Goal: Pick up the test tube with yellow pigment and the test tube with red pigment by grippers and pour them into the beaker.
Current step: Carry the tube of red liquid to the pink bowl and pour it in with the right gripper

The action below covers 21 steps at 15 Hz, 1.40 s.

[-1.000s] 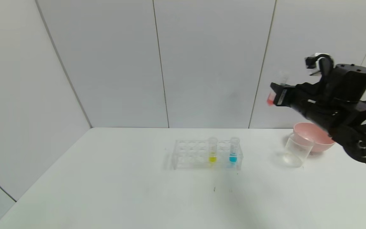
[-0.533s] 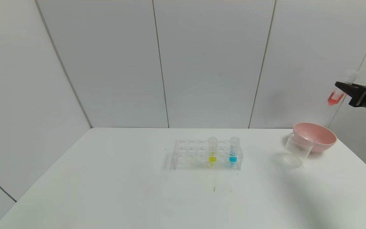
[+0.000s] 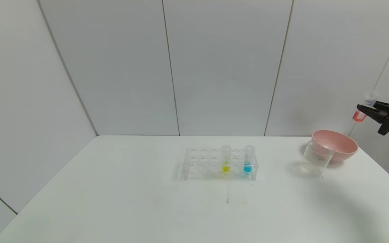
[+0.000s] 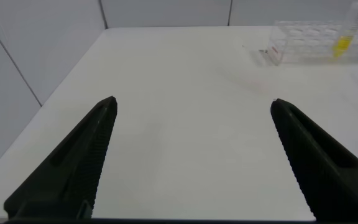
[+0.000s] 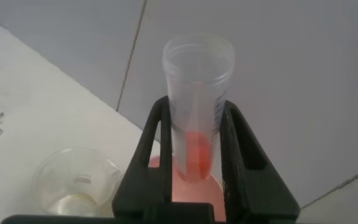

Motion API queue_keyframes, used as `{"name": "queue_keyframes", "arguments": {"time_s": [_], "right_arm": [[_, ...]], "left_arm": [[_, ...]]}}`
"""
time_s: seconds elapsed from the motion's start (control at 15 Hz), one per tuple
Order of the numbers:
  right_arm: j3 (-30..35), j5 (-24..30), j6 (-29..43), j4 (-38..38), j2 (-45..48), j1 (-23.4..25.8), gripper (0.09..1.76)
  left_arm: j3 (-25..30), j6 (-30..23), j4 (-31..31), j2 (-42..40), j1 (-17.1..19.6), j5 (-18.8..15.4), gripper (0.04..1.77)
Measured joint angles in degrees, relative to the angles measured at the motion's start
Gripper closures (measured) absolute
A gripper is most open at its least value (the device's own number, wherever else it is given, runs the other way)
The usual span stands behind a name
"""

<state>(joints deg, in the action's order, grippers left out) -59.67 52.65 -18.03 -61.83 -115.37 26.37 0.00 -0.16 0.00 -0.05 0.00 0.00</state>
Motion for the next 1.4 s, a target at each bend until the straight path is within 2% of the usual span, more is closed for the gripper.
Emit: {"name": "queue_keyframes", "arguments": {"time_s": [0.27, 0.67, 0.93, 1.4], "right_arm": [[0.0, 0.5, -17.54, 0.33, -3.25, -1.78, 1.34], [-0.38, 0.23, -34.35, 3.54, -6.05, -3.33, 1.34], [-0.66, -3.91, -41.42, 4.92, -6.6, -3.89, 1.34], [0.04, -4.21, -52.42, 4.24, -6.62, -4.84, 1.34]], "left_arm": [[0.0, 0.0, 0.0, 0.0, 0.0, 0.0, 0.05], [0.0, 0.0, 0.0, 0.0, -0.02, 0.0, 0.05], [0.0, 0.0, 0.0, 0.0, 0.0, 0.0, 0.05], [0.0, 0.0, 0.0, 0.0, 0.0, 0.0, 0.05]]}}
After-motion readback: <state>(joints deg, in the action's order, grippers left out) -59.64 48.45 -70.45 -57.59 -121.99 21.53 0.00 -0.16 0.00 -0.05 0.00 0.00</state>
